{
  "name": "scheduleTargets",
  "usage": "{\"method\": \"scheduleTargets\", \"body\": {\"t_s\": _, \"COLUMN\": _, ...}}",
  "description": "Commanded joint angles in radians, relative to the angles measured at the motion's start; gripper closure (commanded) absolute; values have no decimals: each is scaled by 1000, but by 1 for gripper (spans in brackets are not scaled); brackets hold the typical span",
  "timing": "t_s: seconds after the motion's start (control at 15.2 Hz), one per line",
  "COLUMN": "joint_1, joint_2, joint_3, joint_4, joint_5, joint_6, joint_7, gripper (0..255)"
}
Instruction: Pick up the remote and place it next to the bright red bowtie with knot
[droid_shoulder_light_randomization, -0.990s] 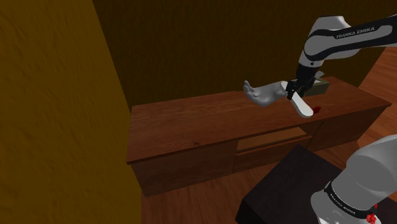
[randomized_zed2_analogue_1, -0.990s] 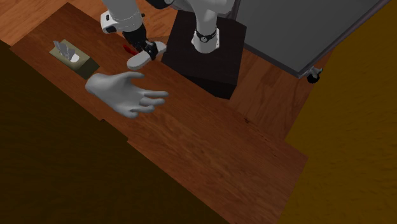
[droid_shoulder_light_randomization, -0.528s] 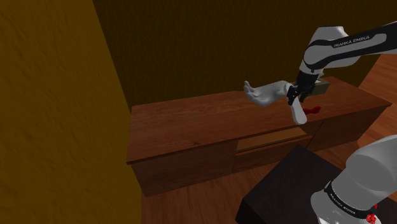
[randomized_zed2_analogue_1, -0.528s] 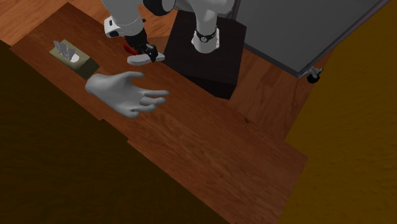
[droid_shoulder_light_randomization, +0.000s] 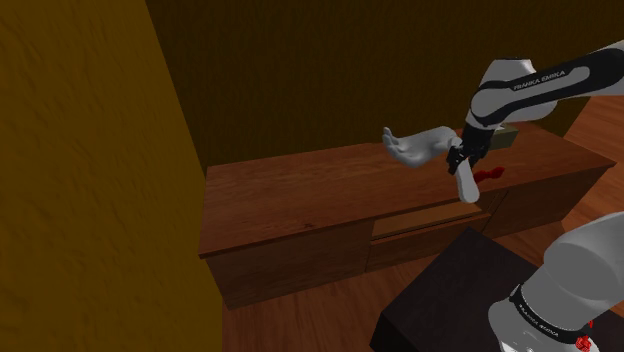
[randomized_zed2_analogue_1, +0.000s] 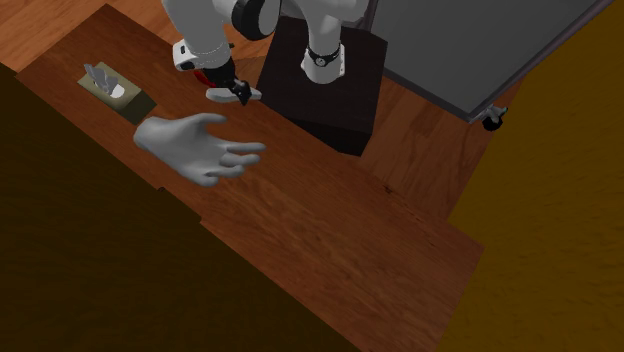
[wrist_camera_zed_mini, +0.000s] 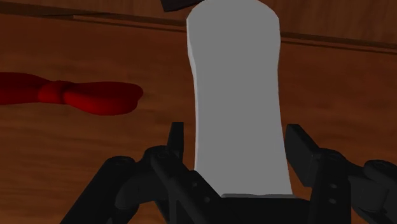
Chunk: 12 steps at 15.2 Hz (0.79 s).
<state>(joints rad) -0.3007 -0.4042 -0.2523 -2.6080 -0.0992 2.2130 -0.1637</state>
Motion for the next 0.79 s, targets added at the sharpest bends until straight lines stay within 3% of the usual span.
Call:
{"method": "scheduleTargets", "body": {"t_s": 0.0, "joint_1": 1, "joint_2": 26, "joint_3": -4, "joint_4": -20, "joint_5": 1, "joint_6": 37, "joint_7": -2, "gripper": 255}}
{"method": "scheduleTargets", "body": {"t_s": 0.26, "joint_1": 4, "joint_2": 66, "joint_3": -12, "joint_4": -47, "joint_5": 4, "joint_6": 104, "joint_7": -7, "gripper": 255}}
{"method": "scheduleTargets", "body": {"t_s": 0.73, "joint_1": 8, "joint_2": 66, "joint_3": -16, "joint_4": -47, "joint_5": 2, "joint_6": 104, "joint_7": -6, "gripper": 255}}
